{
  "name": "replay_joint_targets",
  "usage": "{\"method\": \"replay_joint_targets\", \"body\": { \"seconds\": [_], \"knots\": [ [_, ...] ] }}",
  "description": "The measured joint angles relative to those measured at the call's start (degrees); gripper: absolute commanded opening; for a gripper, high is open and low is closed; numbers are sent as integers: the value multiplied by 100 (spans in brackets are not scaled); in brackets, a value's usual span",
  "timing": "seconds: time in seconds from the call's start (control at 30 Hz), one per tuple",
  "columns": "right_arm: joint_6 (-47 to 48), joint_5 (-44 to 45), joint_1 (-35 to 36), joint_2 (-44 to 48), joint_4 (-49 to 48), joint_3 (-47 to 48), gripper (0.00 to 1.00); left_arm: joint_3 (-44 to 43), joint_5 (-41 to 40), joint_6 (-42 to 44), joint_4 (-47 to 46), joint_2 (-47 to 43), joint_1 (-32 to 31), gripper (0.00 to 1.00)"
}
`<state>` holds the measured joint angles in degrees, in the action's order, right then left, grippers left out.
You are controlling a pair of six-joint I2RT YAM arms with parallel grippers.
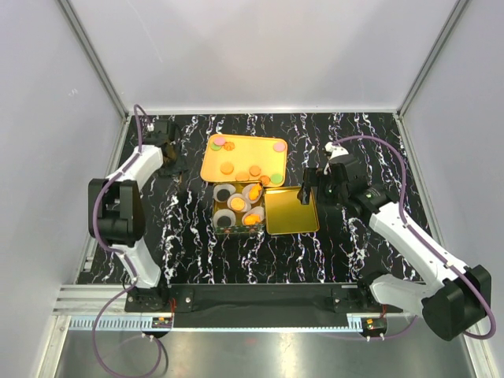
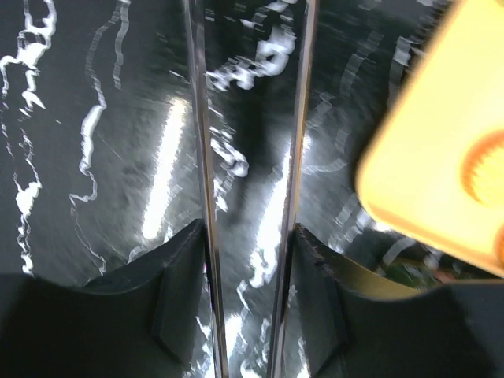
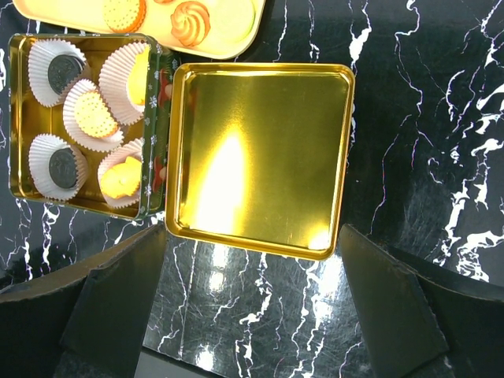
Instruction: Pack the cookies
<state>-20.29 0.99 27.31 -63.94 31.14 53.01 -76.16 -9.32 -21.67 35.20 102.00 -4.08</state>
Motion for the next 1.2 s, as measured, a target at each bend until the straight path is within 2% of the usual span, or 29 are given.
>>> {"method": "replay_joint_targets", "body": {
  "seconds": [0.3, 0.57, 0.77, 0.9, 0.97, 1.2],
  "knots": [
    [-31, 90, 0, -549, -26, 164, 100, -2, 33, -96, -155, 706, 238, 64],
    [-94, 267, -4, -1040, -129, 240, 100, -33, 175, -238, -205, 986, 225, 79],
    [-162, 313, -44, -1390, -149, 411, 100, -72, 271, -348, -205, 986, 225, 91],
    [-201, 319, -192, -1578, -153, 498, 99, -90, 247, -402, -168, 968, 225, 94],
    [-221, 343, -286, -1711, -144, 551, 100, -90, 214, -439, -114, 907, 227, 99],
    [-245, 343, -570, -2238, -153, 662, 99, 13, 20, -686, -42, 0, 229, 99]
  ]
}}
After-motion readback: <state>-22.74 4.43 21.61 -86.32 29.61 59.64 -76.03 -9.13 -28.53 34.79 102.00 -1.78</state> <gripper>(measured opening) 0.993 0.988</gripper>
